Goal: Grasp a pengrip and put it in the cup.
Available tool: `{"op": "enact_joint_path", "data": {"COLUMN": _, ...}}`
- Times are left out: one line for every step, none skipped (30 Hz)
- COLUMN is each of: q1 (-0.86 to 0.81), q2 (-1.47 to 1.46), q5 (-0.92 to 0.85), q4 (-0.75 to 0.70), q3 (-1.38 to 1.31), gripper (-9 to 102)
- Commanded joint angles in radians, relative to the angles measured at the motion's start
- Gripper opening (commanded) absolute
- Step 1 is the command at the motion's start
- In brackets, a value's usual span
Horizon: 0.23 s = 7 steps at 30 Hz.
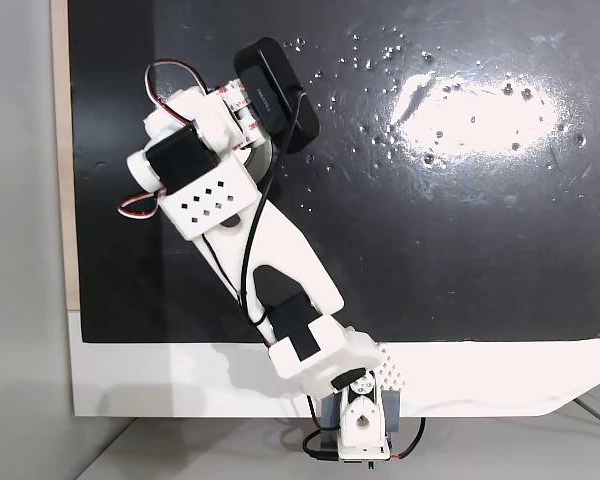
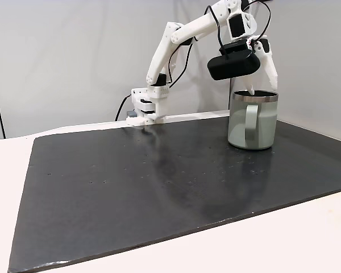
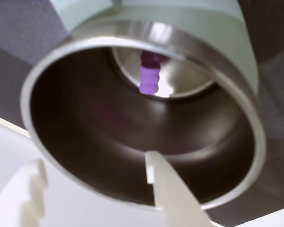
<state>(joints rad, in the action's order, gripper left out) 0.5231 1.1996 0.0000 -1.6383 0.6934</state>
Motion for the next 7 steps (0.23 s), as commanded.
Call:
{"op": "enact_joint_path", "data": {"q1": 0.003, "q2": 0.037, "q5": -0.005, "q4": -0.002, "q3": -0.057, "gripper": 23}}
{"op": "enact_joint_path", "data": {"q1": 0.002, "q2": 0.038, "q5": -0.005, "q4": -0.002, "q3": -0.057, "gripper": 23}}
{"op": "enact_joint_path", "data": {"q1": 0.002, "q2": 0.040, "q5": -0.005, "q4": -0.002, "q3": -0.057, "gripper": 23}}
{"op": "enact_joint_path", "data": {"q1": 0.000, "q2": 0.040, "q5": -0.006, "q4": -0.002, "q3": -0.057, "gripper": 23}}
{"op": "enact_joint_path", "data": {"q1": 0.000, "q2": 0.040, "q5": -0.006, "q4": -0.002, "q3": -0.057, "gripper": 23}}
{"op": "enact_joint_path", "data": {"q1": -0.002, "q2": 0.040, "q5": -0.006, "q4": -0.002, "q3": -0.057, "gripper": 23}}
{"op": "enact_joint_path", "data": {"q1": -0.002, "q2": 0.040, "q5": -0.006, "q4": -0.002, "q3": -0.058, "gripper": 23}}
